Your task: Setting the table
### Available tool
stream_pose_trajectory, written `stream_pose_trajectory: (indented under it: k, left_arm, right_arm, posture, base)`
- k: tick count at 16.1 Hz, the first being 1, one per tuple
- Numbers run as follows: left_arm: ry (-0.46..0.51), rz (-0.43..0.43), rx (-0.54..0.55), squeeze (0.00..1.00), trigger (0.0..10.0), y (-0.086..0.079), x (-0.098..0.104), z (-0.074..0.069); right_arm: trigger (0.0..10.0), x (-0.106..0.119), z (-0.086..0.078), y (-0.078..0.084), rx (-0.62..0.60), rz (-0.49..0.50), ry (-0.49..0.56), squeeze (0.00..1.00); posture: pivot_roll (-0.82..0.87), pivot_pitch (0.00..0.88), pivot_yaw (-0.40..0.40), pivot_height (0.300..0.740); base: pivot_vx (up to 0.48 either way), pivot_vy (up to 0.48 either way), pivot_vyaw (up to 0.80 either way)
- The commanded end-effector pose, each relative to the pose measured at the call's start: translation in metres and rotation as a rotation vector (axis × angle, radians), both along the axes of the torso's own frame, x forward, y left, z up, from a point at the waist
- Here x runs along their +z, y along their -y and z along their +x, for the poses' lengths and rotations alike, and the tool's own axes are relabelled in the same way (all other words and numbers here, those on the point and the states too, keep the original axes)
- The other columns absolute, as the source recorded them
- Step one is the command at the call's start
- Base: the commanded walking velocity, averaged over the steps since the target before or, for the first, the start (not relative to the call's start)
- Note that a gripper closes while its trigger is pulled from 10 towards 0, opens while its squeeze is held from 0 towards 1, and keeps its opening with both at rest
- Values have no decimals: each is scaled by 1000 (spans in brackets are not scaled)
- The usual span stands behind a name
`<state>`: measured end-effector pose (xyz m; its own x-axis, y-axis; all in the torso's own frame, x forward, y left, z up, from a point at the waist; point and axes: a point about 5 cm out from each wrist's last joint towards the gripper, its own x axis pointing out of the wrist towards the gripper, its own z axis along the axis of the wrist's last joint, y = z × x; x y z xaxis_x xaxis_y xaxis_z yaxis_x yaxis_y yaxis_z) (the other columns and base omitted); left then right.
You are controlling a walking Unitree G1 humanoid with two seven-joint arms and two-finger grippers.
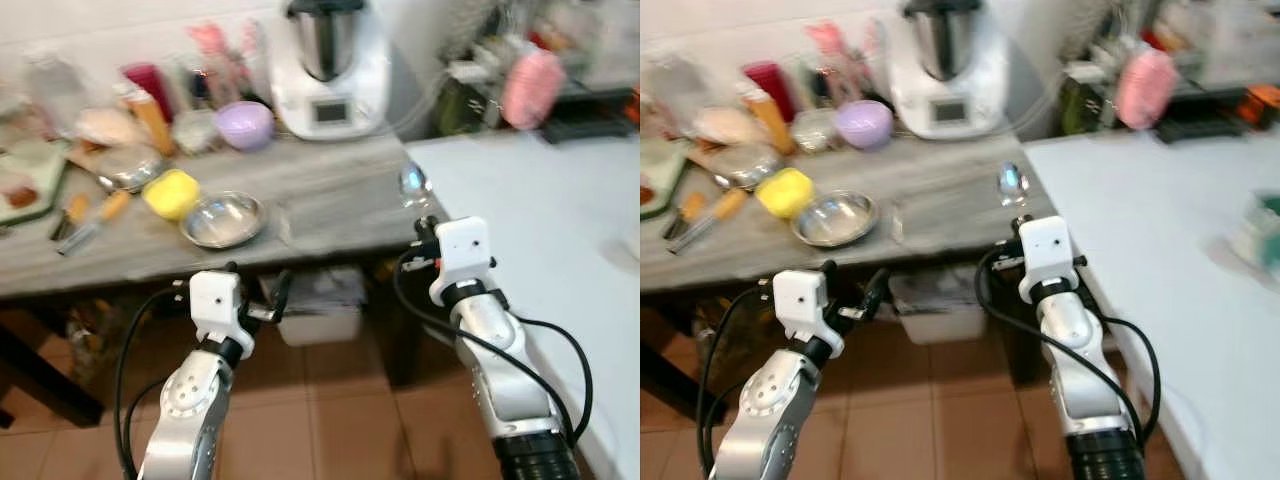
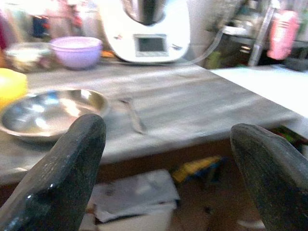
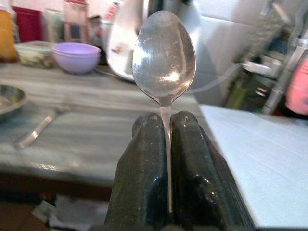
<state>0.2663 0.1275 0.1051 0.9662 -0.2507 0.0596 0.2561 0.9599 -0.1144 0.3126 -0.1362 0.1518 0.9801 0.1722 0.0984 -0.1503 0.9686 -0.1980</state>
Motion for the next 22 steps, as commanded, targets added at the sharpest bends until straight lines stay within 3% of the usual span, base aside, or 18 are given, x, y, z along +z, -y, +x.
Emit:
stream_pose_trajectory:
  k: [1,10,14,19,22]
  left_arm:
    - [-16,26,17,0,10000,-7,-3,1]
    - [-28,40,16,0,10000,-7,-7,-3]
    - [-33,42,70,0,10000,-15,-8,-5]
    - [-44,82,54,0,10000,-31,-13,-25]
    - [-57,123,-93,0,10000,-33,-12,-41]
  right_arm:
    - [10000,4,0,-8,20,12,20,0]
    - [10000,2,0,-8,26,13,13,0]
    - [10000,-1,-2,-9,32,20,3,0]
    - [10000,-7,-5,-13,40,55,-27,0]
    - [10000,-10,-7,-25,62,122,-62,0]
  posture:
    - [-245,0,74,740]
    - [-240,0,72,740]
    - [-241,0,77,740]
    - [-232,2,87,740]
    - [-217,24,99,740]
  base:
    - [480,0,0]
    - [407,0,0]
    - [67,0,0]
    - [0,0,0]
    - [0,0,0]
